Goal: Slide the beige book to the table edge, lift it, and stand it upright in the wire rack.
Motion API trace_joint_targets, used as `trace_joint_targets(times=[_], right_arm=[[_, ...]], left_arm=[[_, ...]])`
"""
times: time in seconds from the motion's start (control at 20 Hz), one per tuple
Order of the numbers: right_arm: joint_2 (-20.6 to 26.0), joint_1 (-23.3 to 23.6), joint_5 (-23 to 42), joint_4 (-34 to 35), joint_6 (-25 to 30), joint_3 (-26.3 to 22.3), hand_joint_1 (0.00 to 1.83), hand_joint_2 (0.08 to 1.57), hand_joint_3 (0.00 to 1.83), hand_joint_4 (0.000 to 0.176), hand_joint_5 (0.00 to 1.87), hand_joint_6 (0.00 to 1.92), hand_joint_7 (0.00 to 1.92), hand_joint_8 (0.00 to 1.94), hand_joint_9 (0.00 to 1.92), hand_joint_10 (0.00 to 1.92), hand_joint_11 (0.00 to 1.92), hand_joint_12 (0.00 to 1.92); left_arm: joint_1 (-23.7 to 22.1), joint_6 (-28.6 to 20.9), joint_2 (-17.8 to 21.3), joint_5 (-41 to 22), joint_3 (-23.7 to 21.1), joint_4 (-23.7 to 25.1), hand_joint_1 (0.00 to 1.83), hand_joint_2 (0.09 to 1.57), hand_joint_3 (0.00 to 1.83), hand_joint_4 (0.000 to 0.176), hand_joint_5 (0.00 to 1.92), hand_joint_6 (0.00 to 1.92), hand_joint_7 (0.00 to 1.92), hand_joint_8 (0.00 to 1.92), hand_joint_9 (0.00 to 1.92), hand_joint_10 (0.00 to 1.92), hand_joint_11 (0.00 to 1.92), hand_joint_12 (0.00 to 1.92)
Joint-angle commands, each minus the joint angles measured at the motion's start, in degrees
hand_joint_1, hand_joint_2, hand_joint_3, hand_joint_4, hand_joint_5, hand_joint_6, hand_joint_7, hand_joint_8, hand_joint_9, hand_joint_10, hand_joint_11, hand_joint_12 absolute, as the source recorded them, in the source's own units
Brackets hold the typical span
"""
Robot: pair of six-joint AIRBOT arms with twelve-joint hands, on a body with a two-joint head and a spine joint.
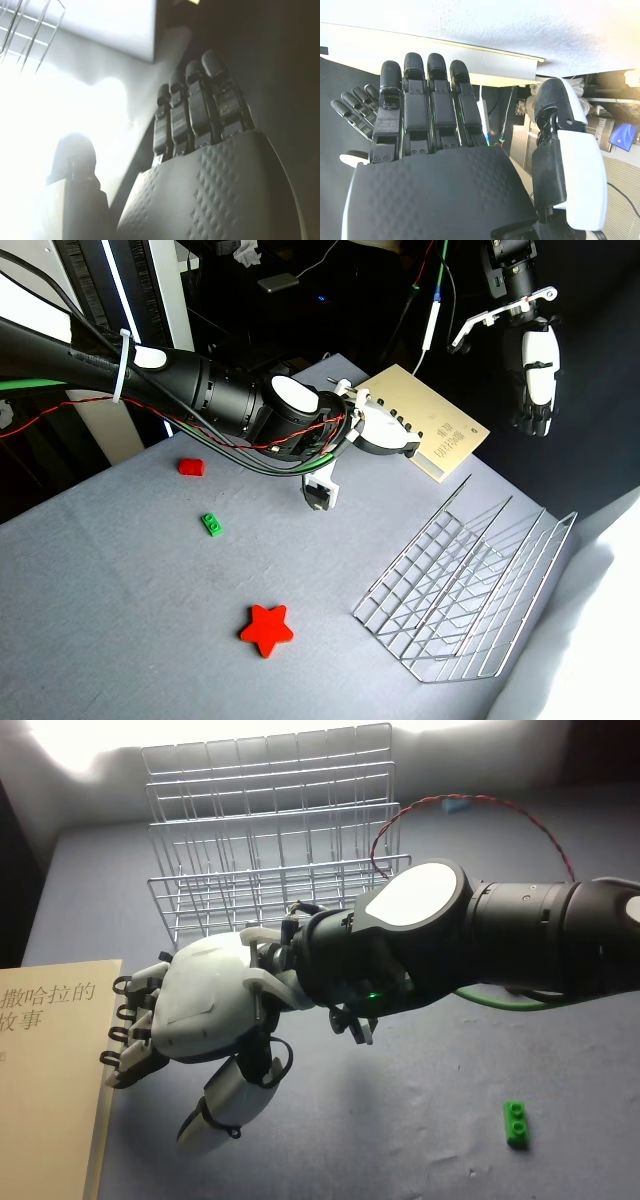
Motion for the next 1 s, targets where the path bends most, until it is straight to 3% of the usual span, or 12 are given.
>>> trace_joint_targets(times=[0.0,0.3,0.45,0.95], right_arm=[[0.0,0.7,0.6,2.6,0.3,-0.4,0.17,1.13,0.0,0.0,0.32,0.0,0.37,0.0,0.36,0.0,0.0,0.82],[0.0,0.9,0.9,2.6,0.1,-0.7,0.18,1.12,0.0,0.0,0.34,0.0,0.38,0.0,0.37,0.0,0.0,0.85],[2.3,0.5,0.6,2.6,-0.2,-2.9,0.18,1.12,0.0,0.0,0.34,0.0,0.38,0.0,0.37,0.0,0.0,0.85],[17.3,2.3,0.1,2.5,1.1,-15.0,0.14,1.12,0.0,0.0,0.37,0.0,0.41,0.01,0.41,0.01,0.0,0.88]], left_arm=[[-0.3,-0.8,0.5,-2.5,0.0,-0.1,0.27,1.17,0.01,0.0,0.3,0.0,0.32,0.0,0.3,0.01,0.0,0.79],[1.0,-0.5,0.4,0.6,-1.1,1.6,0.31,1.16,0.0,0.0,0.32,0.0,0.34,0.0,0.31,0.0,0.0,0.81],[0.9,1.5,0.3,3.8,-1.3,1.7,0.31,1.16,0.0,0.0,0.32,0.0,0.34,0.01,0.31,0.01,0.0,0.82],[-2.3,2.9,-2.2,16.7,-0.3,2.3,0.39,1.1,0.0,0.0,0.28,0.0,0.34,0.0,0.34,0.01,0.0,0.91]])
